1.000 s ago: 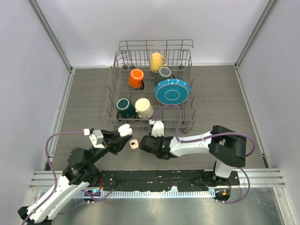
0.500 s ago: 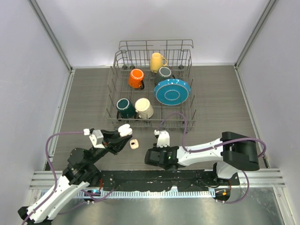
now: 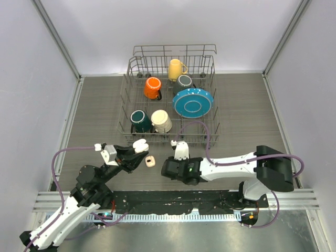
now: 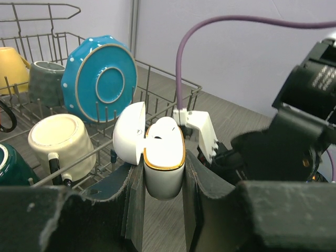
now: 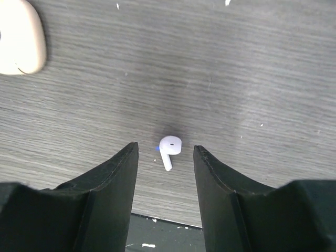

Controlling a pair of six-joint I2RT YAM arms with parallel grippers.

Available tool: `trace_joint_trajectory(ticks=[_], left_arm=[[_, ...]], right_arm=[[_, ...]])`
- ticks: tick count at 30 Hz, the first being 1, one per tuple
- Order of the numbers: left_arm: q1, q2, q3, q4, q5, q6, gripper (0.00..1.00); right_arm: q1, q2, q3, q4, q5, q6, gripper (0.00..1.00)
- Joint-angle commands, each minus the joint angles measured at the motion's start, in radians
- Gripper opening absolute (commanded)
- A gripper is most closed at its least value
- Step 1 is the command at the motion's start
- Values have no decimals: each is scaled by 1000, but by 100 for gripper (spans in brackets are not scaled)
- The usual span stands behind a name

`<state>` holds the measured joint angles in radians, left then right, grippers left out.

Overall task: Insert the wireless bluetooth earbuds into the charging case
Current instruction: Pick up the earbud from the center of the board.

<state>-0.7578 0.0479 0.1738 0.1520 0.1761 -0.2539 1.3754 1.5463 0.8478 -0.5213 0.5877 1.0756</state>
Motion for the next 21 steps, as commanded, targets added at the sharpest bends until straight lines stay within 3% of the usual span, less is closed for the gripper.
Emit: trace_joint_trajectory(ticks=[1,8,21], left_arm=[[2,1,20,24,-1,-2,0],[2,12,16,32,-3,-1,0],[2,10,16,29,-6,-2,0]], right_arm=[[-53,-92,72,-31,-87,-146,52],[-102,-144,91,-68,-181,-158,50],[-114,-8,105,-51,-218,-152,43]])
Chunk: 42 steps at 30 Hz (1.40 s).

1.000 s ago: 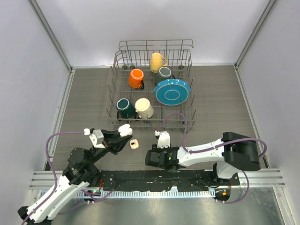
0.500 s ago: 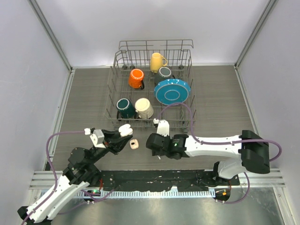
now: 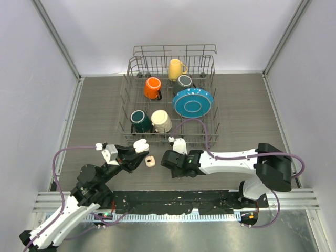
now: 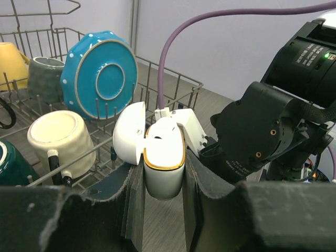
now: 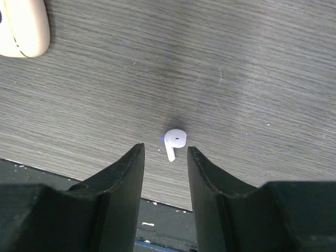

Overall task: Insert the wireless bluetooth earbuds into the charging case
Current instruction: Pick up the earbud from the center of the board.

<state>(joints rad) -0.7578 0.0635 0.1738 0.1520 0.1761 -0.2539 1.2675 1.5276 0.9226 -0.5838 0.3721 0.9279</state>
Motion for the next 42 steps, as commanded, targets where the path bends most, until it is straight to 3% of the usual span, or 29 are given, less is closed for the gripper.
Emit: trace_joint_trajectory(ticks=[1,42], left_arm=[[2,-7,15,29,-6,-2,0],[2,4,15,31,-9,-4,0]], right_arm=[[-8,16,30,15,-4,-4,43],[-51,100,-19,78,-56,-21,38]])
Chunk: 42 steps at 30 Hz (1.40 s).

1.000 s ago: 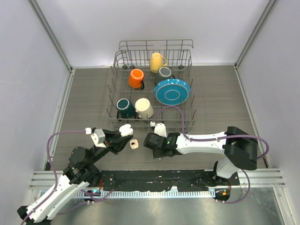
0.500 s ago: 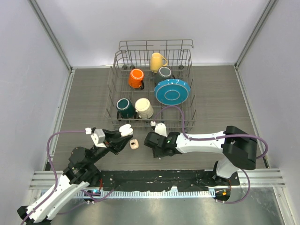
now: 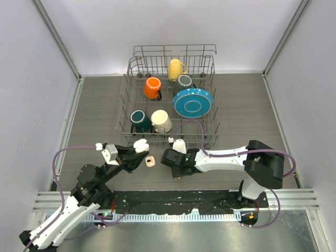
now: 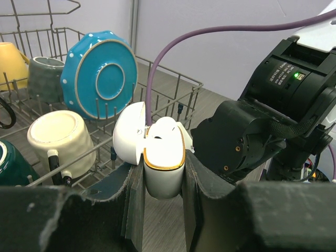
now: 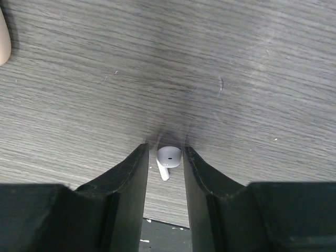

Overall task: Insert the wireless bluetooth earbuds into the charging case
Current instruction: Pick up the earbud from the center of the board.

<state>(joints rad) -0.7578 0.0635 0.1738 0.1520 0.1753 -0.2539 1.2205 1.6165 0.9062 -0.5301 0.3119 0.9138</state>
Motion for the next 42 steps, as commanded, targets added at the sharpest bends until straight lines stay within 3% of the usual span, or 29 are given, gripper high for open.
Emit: trace_joint_trajectory(ticks=[1,14,20,34,38,42], left_arm=[[2,5,15,31,-8,-5,0],[2,15,16,32,-5,-7,0],[3,16,16,34,-5,-7,0],[2,12,15,29,-7,-7,0],[3,9,15,27,-10,-10,0],[2,10,16,26,-8,-8,0]], right_arm=[[-6,14,-1,22,4,-9,38],[-6,-7,2,9,21,-9,26],[-6,-3,7,8,9,-19,37],[-6,-6,5,-5,3,-33,32],[-6,-3,8,-5,-2,-39,26],[-6,-12,10,-5,6,-35,12]])
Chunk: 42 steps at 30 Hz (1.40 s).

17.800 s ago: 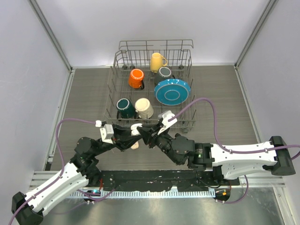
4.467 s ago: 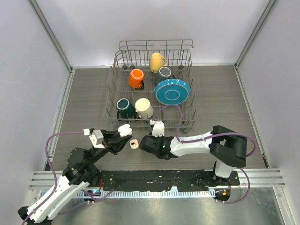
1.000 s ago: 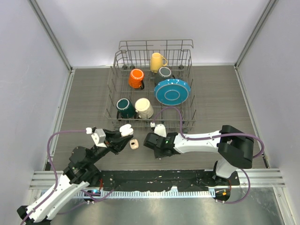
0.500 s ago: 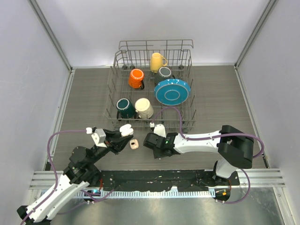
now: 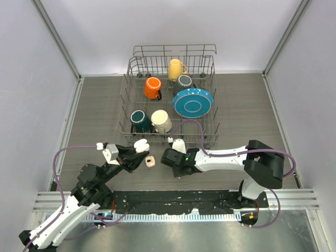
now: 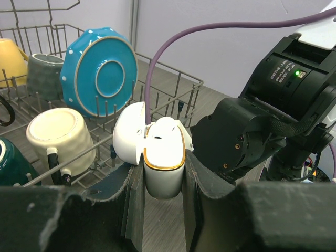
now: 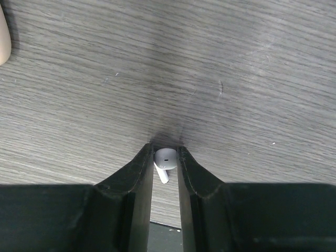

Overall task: Insert the wireless bluetooth earbuds into the charging case
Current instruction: Pick up the earbud from the center of the board, then place the earbud in the charging case.

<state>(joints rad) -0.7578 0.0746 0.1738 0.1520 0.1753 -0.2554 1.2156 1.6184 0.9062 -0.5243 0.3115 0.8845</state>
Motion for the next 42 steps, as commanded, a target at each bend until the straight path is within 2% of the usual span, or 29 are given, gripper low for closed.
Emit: trace_joint_trajectory(ticks=[1,9,12,19,23,25,26,32,38,42], left_arm=[[2,-1,16,26,-10,-7,0],[3,5,18,32,-13,-5,0],[3,13,13,53,-16,-13,0],[2,88,0,164,-2,-24,0],[2,157,0,244,21,-24,0],[2,201,1,287,35,-25,0],[2,215,1,302,38,-24,0],[2,297,4,389,75,-25,0],[2,326,15,416,105,-5,0],[2,344,27,416,124,7,0]], right_arm=[[-1,-21,11,-11,9,2,11],[4,-185,2,-10,158,48,1],[10,-291,-16,16,218,76,1],[85,-541,-47,151,480,80,1],[199,-644,-73,369,737,-21,1],[257,-660,-87,473,796,-127,1],[271,-664,-108,613,840,-166,1],[325,-635,-191,1125,824,-468,1],[326,-534,-172,1325,729,-597,1],[325,-496,-142,1340,678,-616,1]])
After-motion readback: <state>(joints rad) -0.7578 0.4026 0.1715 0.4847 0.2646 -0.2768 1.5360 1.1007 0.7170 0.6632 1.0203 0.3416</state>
